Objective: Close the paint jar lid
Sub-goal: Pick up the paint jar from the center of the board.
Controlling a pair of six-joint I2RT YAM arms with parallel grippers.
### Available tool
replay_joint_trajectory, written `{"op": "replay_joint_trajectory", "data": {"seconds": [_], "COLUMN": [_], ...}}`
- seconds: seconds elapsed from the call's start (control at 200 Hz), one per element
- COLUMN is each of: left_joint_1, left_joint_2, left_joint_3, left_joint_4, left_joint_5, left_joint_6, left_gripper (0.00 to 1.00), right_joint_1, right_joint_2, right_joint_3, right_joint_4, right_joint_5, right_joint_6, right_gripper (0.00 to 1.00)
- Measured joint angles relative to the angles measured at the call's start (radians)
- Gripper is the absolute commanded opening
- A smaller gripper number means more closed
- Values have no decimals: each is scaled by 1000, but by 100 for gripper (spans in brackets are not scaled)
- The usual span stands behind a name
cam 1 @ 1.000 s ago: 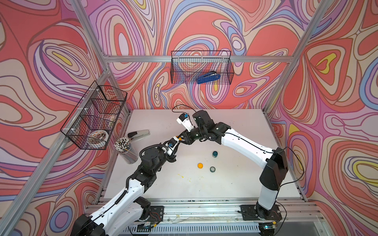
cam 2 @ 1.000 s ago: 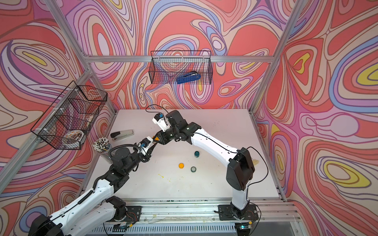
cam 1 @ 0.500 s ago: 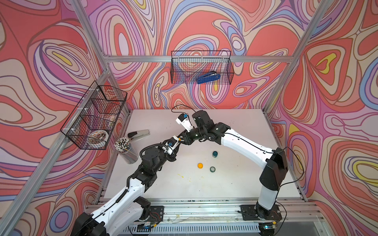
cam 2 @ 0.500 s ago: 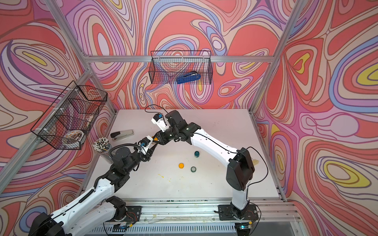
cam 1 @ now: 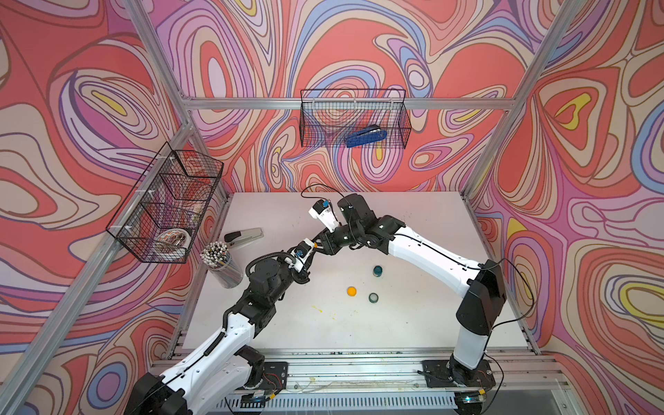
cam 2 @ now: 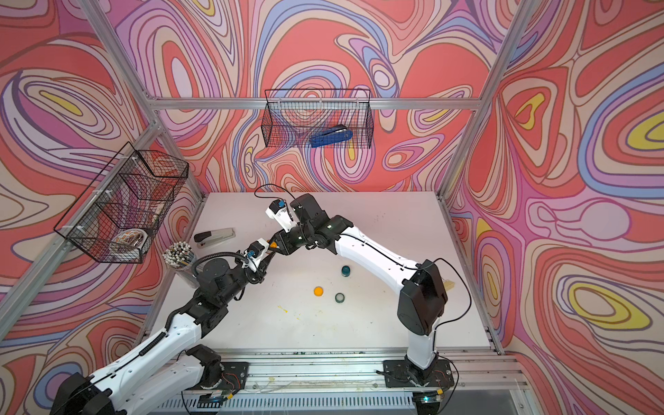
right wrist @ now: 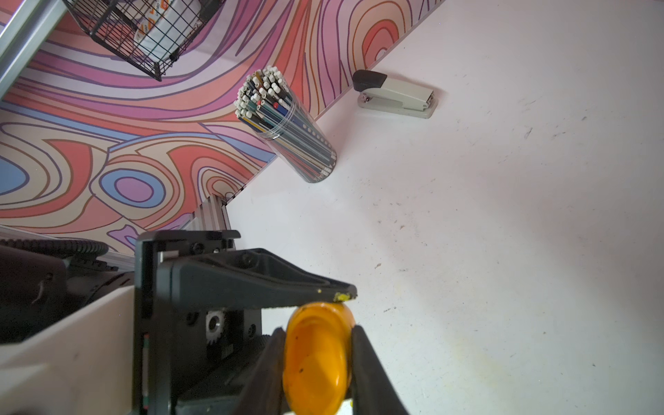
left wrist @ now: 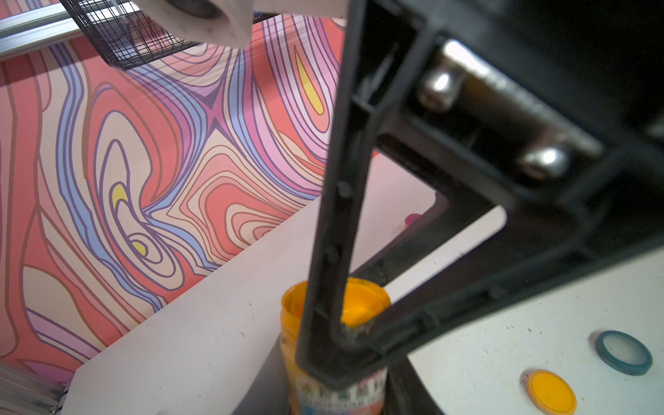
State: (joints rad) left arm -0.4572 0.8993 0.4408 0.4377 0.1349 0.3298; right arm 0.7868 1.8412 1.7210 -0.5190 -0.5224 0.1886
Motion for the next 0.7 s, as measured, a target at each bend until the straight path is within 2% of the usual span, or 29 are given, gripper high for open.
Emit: {"op": "replay_joint_trajectory", "data": {"seconds": [0.025, 0.15, 0.23, 0.521, 0.696], "left_joint_1": [0, 0, 0, 0, 0], "left_joint_2": [0, 0, -1, -88, -222], "left_joint_3": [0, 3, 3, 2, 2], "left_joint_4": [0, 0, -3, -79, -196], "left_joint_5": [0, 5, 7, 6, 23], "left_joint_6": [0, -1, -2, -13, -21], "left_gripper": [24, 24, 24, 25, 25], "right_joint_1": [0, 0, 0, -48, -79], "right_joint_2": [-1, -9, -28, -194, -258], "right_joint_3": [0, -9, -28, -130, -234], "right_joint_4": [0, 4, 8, 3, 7], "right_joint_5": [0, 13, 50, 216, 301], "right_joint_6": [0, -4, -3, 6, 14], "right_gripper": [33, 65, 76, 78, 71]}}
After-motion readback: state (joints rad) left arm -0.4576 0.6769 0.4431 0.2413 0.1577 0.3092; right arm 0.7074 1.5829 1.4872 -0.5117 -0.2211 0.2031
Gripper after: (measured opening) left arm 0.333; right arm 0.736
